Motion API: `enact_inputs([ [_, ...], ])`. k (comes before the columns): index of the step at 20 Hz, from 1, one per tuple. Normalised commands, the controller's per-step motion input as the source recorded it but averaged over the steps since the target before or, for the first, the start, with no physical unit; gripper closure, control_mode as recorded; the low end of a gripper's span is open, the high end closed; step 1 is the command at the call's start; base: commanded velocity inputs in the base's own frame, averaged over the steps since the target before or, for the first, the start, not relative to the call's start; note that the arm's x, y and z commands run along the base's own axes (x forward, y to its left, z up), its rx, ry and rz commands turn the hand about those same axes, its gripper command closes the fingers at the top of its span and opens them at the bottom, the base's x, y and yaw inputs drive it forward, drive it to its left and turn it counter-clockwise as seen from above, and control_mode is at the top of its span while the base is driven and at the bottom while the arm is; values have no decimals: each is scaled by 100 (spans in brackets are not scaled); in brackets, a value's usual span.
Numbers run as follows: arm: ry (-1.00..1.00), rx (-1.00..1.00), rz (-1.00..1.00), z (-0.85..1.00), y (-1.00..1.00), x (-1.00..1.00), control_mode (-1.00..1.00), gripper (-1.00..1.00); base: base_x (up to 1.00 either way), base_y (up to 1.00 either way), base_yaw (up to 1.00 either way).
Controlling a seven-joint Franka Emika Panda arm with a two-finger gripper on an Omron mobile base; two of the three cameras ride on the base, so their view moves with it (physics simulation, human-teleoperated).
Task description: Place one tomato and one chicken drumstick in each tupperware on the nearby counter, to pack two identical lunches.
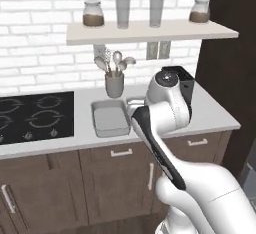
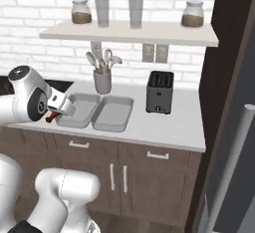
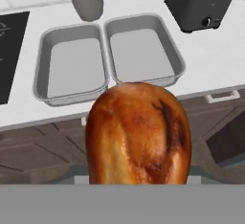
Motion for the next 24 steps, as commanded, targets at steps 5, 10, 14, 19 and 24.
enact_inputs([
  [5,0,0,0,0,0,0,100,100,97,4,-18],
  [10,2,0,-1,-20,-7,0,-100,100,51,-1,-9],
  [14,22,0,0,-100,-26,5,-100,100,0,0,0],
  [19,10,0,0,-89,-26,31,-100,100,0,0,0],
  [24,0,0,-1,-54,-25,47,-100,100,0,0,0],
])
